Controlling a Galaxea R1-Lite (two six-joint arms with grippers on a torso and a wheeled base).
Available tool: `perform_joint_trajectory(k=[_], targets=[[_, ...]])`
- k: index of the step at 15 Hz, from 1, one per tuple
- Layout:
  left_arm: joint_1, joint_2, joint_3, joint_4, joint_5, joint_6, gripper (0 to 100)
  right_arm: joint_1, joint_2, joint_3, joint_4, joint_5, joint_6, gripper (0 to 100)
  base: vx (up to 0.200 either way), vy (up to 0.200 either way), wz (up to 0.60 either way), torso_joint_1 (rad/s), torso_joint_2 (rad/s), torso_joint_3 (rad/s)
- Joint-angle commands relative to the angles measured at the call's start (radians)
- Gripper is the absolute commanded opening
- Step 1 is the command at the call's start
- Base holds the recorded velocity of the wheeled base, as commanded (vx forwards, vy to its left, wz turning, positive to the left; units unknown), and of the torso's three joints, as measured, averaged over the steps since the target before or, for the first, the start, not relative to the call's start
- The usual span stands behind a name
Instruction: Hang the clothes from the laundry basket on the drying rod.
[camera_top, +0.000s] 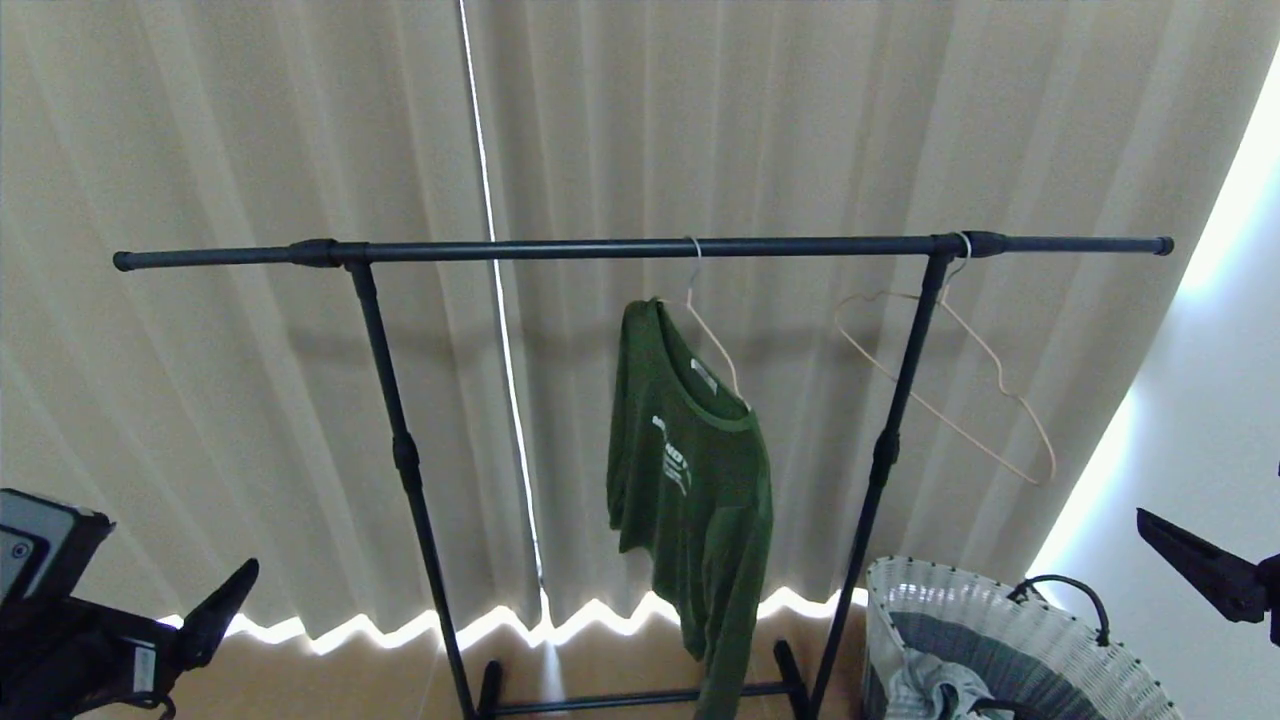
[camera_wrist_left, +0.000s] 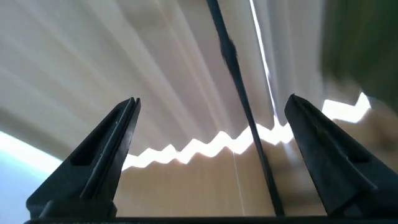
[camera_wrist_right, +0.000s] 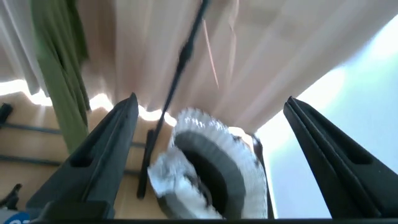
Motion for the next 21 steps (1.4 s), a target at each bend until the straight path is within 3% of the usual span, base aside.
perform_joint_trajectory(k=[1, 3, 4, 5, 12, 16, 21], targets=[[-0.004, -0.123, -0.050, 0.164, 0.001, -0.002, 100, -0.027, -0.027, 0.019, 0.003, 0.001, 0.000, 100, -0.200, 0.000, 0.00, 0.007, 0.01, -0.002], [-0.010, -0.212, -0.116, 0.395, -0.015, -0.012, 100, -0.040, -0.032, 0.039, 0.001, 0.001, 0.001, 100, -0.100, 0.000, 0.00, 0.004, 0.00, -0.001], [-0.007, -0.270, -0.142, 0.527, -0.070, -0.017, 100, -0.043, -0.035, 0.051, -0.002, 0.001, 0.001, 100, 0.000, 0.000, 0.00, 0.000, 0.00, 0.000], [-0.006, -0.299, -0.147, 0.598, -0.096, -0.017, 100, -0.043, -0.039, 0.054, 0.003, 0.001, 0.001, 100, 0.000, 0.000, 0.00, 0.000, 0.00, 0.000], [-0.010, -0.298, -0.158, 0.610, -0.099, -0.028, 100, -0.050, -0.039, 0.166, -0.005, 0.001, 0.003, 100, 0.000, 0.000, 0.00, 0.000, 0.00, 0.000], [-0.010, -0.290, -0.202, 0.610, -0.101, -0.097, 100, -0.064, -0.045, 0.192, -0.003, -0.001, 0.000, 100, 0.000, 0.000, 0.00, -0.007, 0.01, 0.007], [-0.015, -0.289, -0.204, 0.609, -0.101, -0.094, 100, -0.084, -0.078, 0.209, -0.003, -0.004, -0.014, 100, 0.000, 0.000, 0.00, -0.192, 0.42, 0.212]])
